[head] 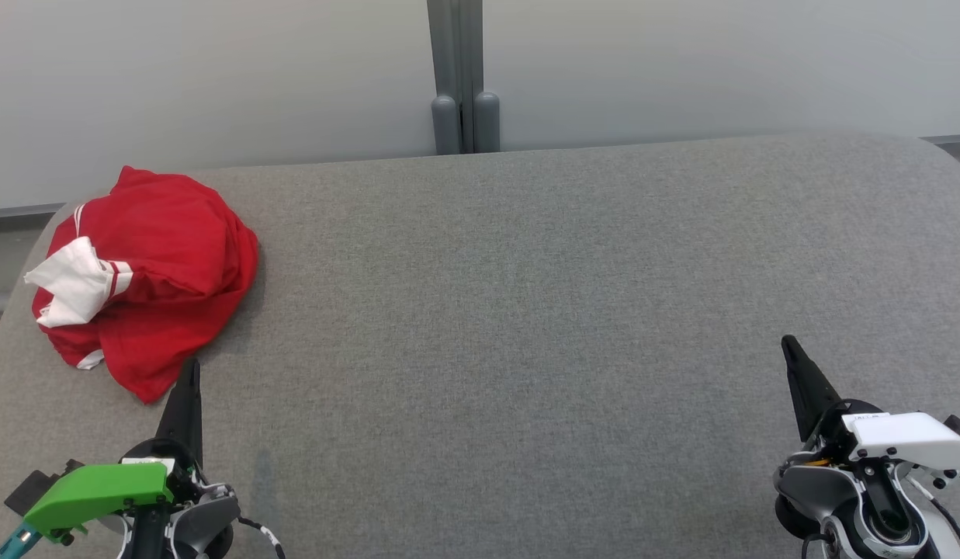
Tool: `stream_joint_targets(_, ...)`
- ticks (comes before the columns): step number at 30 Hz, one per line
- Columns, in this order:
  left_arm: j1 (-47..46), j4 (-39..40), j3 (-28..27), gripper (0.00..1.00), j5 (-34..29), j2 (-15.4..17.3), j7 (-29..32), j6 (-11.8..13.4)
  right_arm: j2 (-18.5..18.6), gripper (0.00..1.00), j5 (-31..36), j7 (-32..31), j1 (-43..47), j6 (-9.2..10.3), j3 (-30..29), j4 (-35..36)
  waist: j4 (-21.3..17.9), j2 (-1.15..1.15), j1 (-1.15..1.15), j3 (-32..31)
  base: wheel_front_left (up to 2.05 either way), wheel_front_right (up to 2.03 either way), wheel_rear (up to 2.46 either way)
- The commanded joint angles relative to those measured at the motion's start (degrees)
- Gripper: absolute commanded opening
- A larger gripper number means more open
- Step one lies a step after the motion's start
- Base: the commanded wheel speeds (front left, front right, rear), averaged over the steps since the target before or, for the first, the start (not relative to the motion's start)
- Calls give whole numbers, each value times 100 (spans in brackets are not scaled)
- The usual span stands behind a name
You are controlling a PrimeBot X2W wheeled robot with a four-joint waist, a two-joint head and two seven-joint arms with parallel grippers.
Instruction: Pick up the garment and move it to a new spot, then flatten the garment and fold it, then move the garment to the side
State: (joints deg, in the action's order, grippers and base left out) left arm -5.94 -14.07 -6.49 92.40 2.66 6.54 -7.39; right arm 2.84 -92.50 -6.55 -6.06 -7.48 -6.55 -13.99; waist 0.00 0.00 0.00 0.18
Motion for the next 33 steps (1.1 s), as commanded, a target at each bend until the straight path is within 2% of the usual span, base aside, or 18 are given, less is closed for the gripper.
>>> stream_joint_targets(1, -62, 11, -11, 0, 3, 43, 15, -22, 4, 0, 18, -10, -38, -2, 0, -10, 0, 0, 0, 0, 0, 0, 0)
stream_joint_targets(28, -62, 11, -11, 0, 3, 43, 15, -22, 4, 0, 18, -10, -38, -2, 0, -10, 0, 0, 0, 0, 0, 0, 0)
stream_joint_targets(29, 0, 1, 0, 100, 0, 1, -1, 0, 0, 100, 1, 1, 0, 0, 0, 1, 0, 0, 0, 0, 0, 0, 0)
stream_joint_targets(33, 127, -147, 28, 100, -6, -41, -23, 3, -41, 100, 12, 18, 131, 1, 17, -140, 0, 0, 0, 2, 0, 0, 0)
